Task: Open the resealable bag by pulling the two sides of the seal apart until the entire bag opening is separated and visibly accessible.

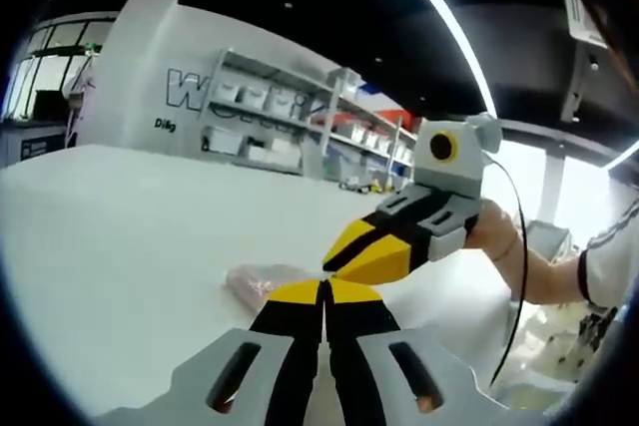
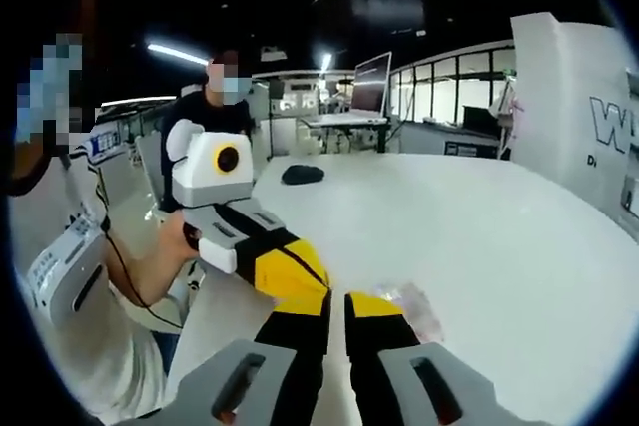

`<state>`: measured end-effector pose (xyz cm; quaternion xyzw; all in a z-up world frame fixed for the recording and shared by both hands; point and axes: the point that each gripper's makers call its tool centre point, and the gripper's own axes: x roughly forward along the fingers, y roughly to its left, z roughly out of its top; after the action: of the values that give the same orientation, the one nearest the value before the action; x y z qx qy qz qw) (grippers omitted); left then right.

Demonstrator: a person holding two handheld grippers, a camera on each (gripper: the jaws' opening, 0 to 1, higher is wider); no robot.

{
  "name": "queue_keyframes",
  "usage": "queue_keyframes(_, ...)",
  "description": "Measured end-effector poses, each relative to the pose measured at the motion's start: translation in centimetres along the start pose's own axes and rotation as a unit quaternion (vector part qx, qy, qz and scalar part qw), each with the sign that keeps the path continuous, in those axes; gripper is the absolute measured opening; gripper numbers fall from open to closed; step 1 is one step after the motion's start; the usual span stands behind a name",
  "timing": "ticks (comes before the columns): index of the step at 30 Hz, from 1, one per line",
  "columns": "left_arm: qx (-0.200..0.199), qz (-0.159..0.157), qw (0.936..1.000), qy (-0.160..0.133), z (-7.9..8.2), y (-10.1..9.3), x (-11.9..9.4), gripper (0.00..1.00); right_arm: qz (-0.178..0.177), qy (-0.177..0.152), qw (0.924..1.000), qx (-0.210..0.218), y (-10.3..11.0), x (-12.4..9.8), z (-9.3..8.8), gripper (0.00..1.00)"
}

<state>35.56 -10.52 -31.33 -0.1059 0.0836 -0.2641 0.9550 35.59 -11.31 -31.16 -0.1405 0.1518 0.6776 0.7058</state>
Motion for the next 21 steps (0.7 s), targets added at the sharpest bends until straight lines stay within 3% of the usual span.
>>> queue_keyframes(12,0.006,-0.003,1.0000,0.004,-0.03,-0.29,0.03,0.01,-0.003,0.007,0.9999,-0.008,-0.10,0.05,-0.06,0.00)
queue_keyframes(17,0.006,-0.003,0.9999,0.008,-0.20,-0.26,0.03,0.01,-0.003,0.014,0.9999,0.008,0.02,0.13,-0.24,0.00)
queue_keyframes(21,0.002,-0.001,0.9998,0.021,-0.64,-0.13,-0.05,0.01,0.000,-0.015,0.9990,0.043,-0.04,0.03,0.62,0.00)
